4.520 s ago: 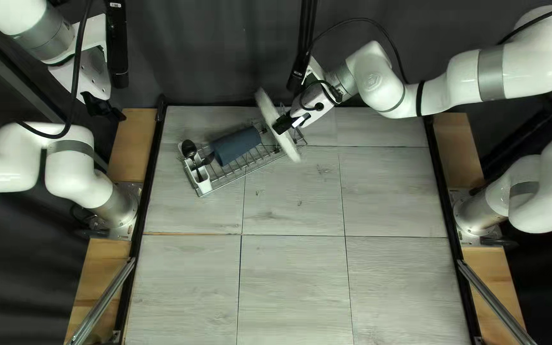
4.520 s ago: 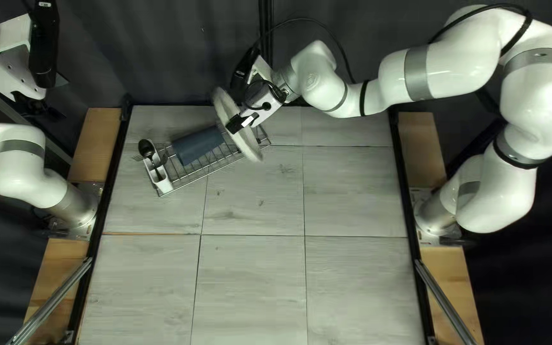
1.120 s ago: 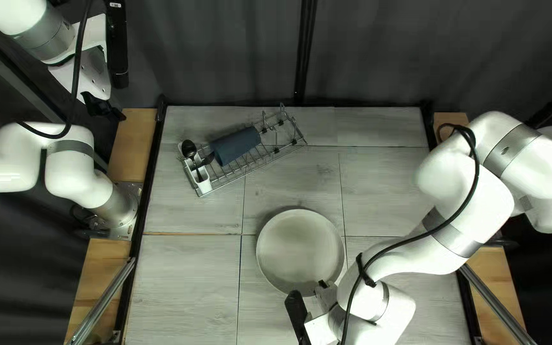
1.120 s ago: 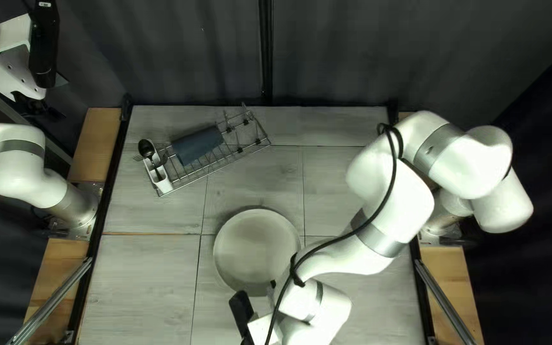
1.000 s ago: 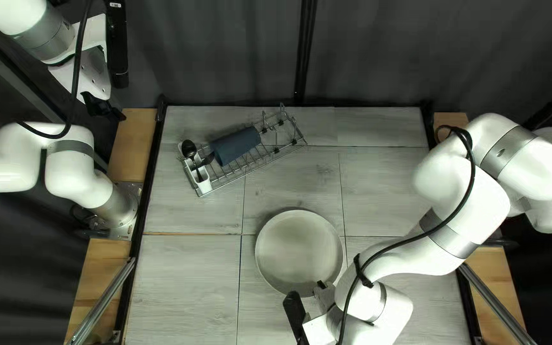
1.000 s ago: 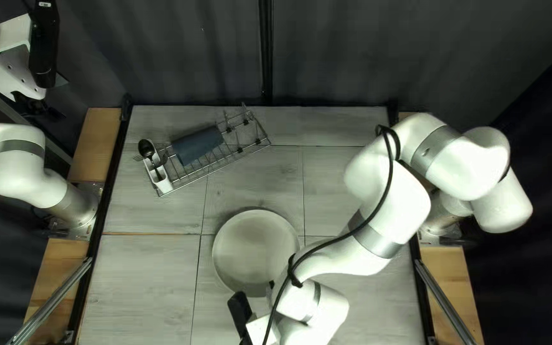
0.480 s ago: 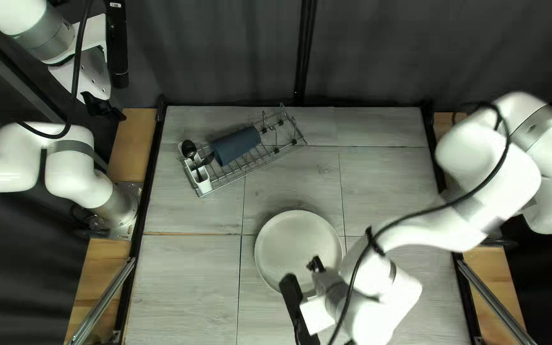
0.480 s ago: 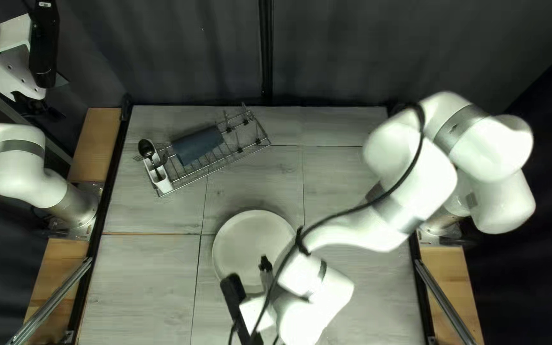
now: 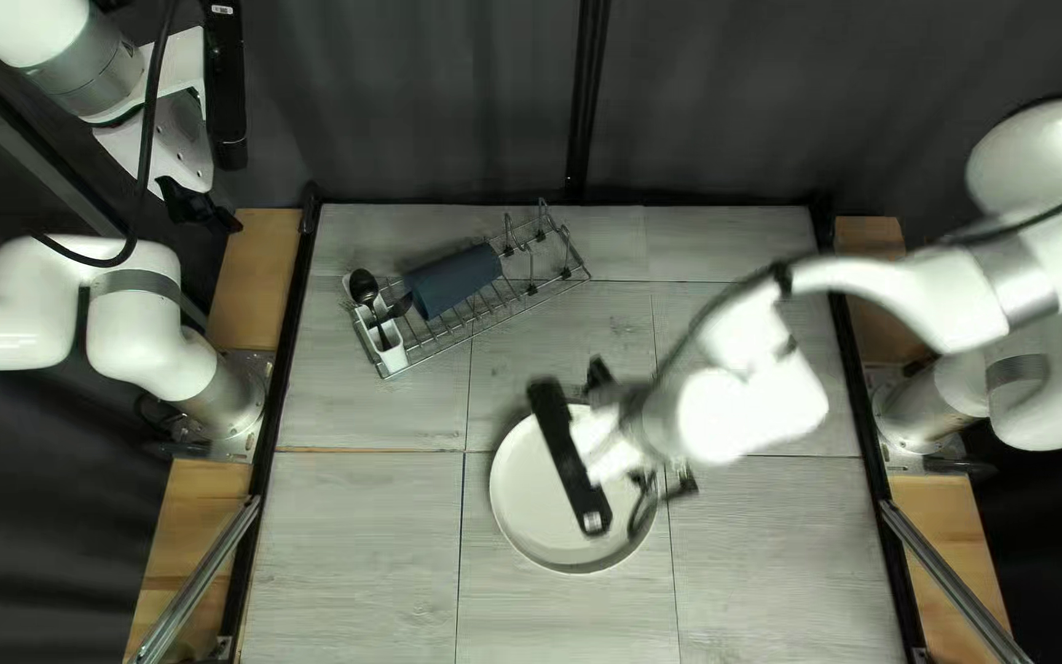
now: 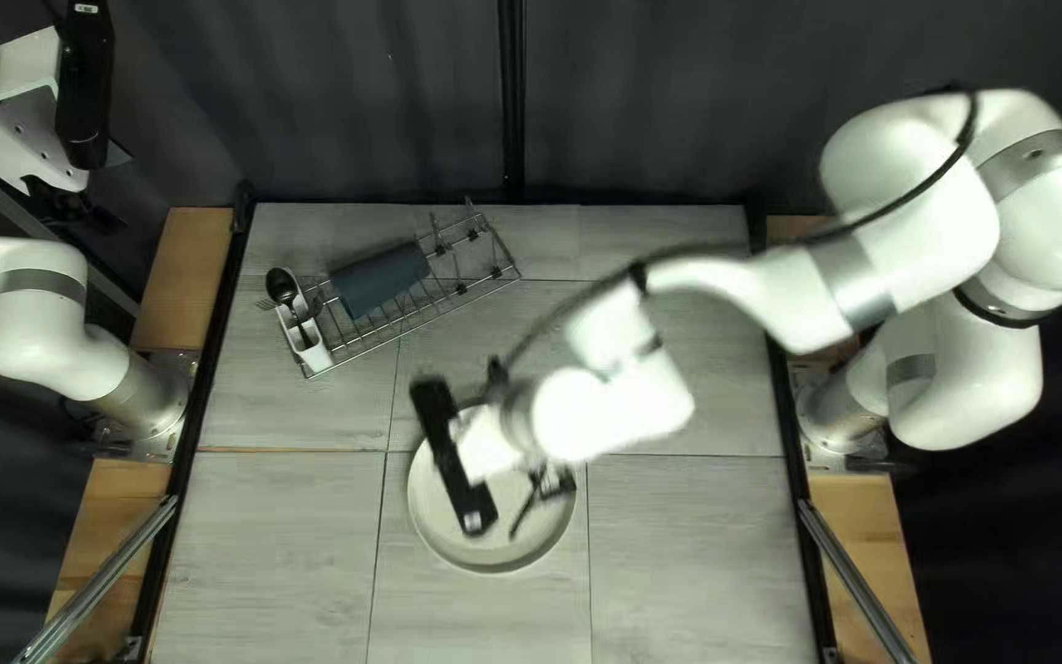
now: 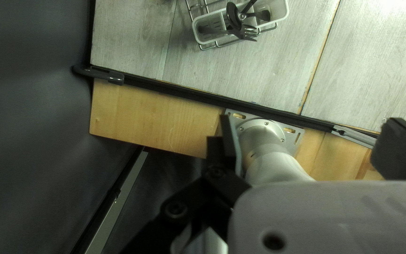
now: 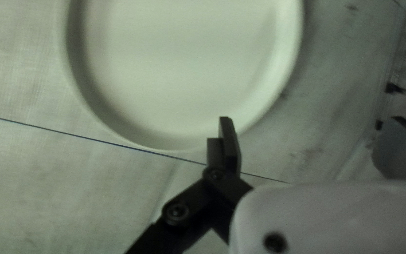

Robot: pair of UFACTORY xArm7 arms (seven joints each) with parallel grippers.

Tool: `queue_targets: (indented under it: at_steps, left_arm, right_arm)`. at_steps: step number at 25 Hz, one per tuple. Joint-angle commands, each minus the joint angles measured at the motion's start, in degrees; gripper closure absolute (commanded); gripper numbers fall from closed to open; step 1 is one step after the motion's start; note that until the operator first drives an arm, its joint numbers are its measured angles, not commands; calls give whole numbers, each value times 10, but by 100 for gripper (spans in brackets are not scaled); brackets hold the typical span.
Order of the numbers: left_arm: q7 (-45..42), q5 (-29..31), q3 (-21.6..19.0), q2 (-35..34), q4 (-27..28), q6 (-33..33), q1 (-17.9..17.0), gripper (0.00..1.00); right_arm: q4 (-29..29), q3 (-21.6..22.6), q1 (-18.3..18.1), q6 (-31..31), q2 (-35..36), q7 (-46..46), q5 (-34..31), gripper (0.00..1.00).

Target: Pick up and place plate onto table. Place down one fork to the left of the plate. Place spoon and knife to the right of the plate. Place cup above the knife and spoon

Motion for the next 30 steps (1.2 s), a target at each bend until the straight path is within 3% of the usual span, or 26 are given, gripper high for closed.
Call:
queue_targets:
  at_steps: [1, 5, 10, 19, 23, 30]
  left_arm:
    - [0, 0, 0, 0, 0, 0, 0, 0]
    - [0, 0, 0, 0, 0, 0, 0, 0]
    - [0, 0, 0, 0, 0, 0, 0, 0]
    - [0, 0, 0, 0, 0, 0, 0, 0]
    - [0, 0, 0, 0, 0, 0, 0, 0]
    - [0, 0, 0, 0, 0, 0, 0, 0]
  right_arm:
    - [0, 0, 0, 0, 0, 0, 0, 0]
    - [0, 0, 0, 0, 0, 0, 0, 0]
    - [-21, -44, -57, -65, -14, -173, 50, 0]
    - [173, -70, -125, -50, 133, -389, 76, 0]
    - [291, -75, -151, -16, 229, -456, 88, 0]
    - [372, -73, -174, -14, 318, -496, 108, 0]
